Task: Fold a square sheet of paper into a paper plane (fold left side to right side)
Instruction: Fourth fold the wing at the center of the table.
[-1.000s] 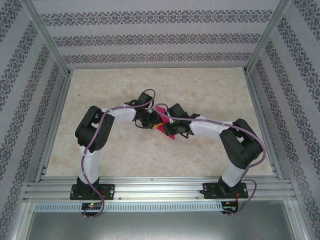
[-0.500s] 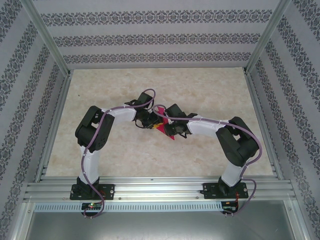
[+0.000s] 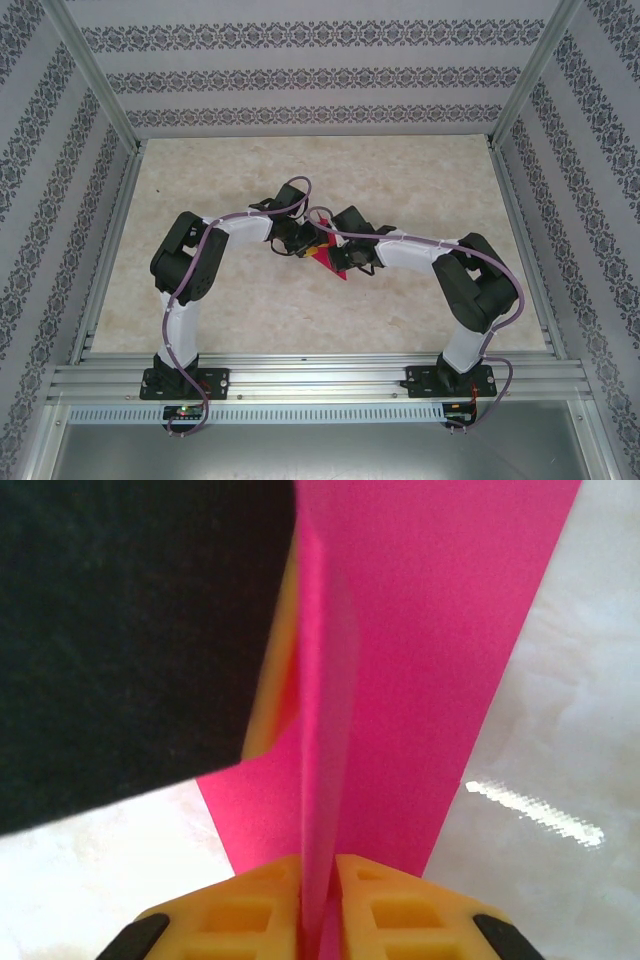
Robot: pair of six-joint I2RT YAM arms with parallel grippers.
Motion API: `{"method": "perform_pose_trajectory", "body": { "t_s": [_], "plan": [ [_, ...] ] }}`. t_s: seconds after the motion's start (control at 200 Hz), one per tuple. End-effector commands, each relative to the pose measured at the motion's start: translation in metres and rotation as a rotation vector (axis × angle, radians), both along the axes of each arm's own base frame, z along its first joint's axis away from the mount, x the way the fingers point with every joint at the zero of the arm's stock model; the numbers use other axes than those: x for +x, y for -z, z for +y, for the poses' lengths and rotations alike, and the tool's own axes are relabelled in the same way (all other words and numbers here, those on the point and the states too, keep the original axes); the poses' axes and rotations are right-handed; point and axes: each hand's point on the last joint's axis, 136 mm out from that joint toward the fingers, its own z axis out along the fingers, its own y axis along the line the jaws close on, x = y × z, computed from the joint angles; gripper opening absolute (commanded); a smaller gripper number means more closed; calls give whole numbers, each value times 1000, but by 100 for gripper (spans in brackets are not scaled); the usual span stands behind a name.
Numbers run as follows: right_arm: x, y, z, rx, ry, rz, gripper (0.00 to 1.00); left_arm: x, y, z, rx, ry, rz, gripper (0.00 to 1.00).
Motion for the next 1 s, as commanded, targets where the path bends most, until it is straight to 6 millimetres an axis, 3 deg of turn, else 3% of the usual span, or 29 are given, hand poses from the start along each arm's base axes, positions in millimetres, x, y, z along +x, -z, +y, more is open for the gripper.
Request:
{"method": "perform_pose_trajectory", "body": {
  "t_s": [0.0,0.29,0.48,0.634,0.994],
  "plan": [
    [2,2,2,61,21,13,16,2,-11,6,17,-5,-22,41],
    [2,6,-1,110,29,40,15,-3,-34,24,78,12,-66,41],
    [1,4,4,152,18,48,15,-3,-50,16,14,35,-103,39],
    [-1,6,6,165,11,60,15,-1,-44,0,-55,41,-87,32],
    [0,9,4,167,17,67,15,-4,-22,-12,-38,56,-42,32]
  ]
}}
